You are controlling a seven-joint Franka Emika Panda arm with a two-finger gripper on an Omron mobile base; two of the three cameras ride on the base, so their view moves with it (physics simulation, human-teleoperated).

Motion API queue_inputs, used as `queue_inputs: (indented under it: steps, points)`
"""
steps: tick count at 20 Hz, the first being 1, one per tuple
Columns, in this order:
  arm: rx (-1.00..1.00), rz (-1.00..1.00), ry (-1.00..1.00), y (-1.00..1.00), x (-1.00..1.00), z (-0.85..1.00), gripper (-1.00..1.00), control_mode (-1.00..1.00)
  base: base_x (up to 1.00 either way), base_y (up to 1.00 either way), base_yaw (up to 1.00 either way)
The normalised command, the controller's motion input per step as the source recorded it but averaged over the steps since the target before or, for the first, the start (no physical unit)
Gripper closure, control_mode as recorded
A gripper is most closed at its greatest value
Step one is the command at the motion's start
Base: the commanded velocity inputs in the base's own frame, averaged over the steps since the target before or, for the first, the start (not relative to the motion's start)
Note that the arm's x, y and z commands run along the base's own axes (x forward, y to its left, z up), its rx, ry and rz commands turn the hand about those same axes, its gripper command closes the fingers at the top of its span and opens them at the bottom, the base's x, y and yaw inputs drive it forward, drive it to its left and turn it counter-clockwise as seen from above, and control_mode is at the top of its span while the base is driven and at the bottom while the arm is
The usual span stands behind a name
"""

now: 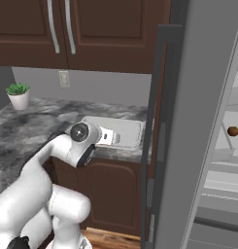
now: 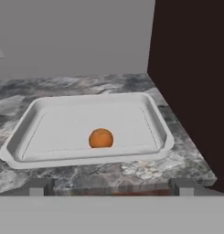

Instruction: Pick the tangerine and apple from the fridge and place them inside the tupperware on the counter.

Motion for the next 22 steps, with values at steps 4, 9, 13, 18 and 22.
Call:
queue_inputs:
  steps: [4,9,13,18,22]
  points:
    - [0.01,0.03,0.20,-0.14,-0.86,0.92,-1.00,-1.00,0.00,0.00,0.00]
    - [0.00,0.15,0.09,0.24,-0.96,0.33,-1.00,-1.00,0.00,0.00,0.00]
    - [-0.04,0.28,0.00,0.37,-0.70,0.37,-1.00,-1.00,0.00,0.00,0.00]
    - [-0.03,0.16,0.01,0.14,-0.41,0.31,-1.00,1.00,-0.23,0.06,0.05]
    - [0.00,0.00,0.00,0.00,0.00,0.00,-1.00,1.00,-0.96,0.07,-0.06]
